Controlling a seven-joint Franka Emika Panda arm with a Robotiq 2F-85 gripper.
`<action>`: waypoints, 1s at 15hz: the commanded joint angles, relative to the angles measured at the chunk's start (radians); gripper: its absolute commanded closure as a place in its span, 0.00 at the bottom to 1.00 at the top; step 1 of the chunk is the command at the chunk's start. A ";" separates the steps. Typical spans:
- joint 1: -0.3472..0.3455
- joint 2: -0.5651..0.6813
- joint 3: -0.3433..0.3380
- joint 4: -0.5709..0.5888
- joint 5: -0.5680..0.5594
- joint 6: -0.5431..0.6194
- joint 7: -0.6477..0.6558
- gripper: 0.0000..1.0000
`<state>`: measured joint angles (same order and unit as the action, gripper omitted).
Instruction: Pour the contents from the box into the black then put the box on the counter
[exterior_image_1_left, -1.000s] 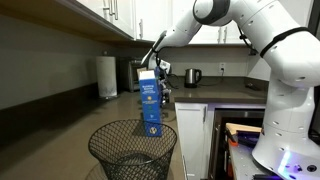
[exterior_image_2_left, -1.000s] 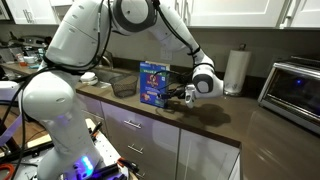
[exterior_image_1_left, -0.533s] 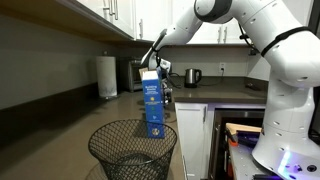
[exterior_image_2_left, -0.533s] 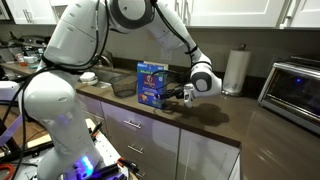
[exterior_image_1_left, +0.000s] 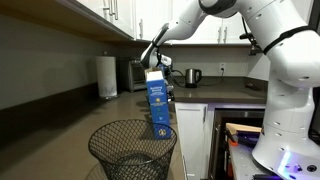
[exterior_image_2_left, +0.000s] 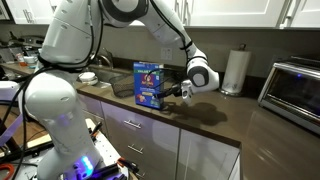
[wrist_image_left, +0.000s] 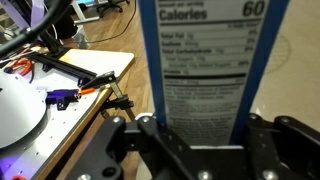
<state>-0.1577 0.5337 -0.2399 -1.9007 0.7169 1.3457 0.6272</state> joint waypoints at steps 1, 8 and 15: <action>0.016 -0.073 -0.003 -0.065 -0.025 0.041 -0.014 0.49; 0.036 -0.147 0.002 -0.109 -0.053 0.088 0.002 0.47; 0.048 -0.204 0.011 -0.130 -0.080 0.118 0.013 0.44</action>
<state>-0.1153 0.3905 -0.2360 -1.9869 0.6579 1.4369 0.6274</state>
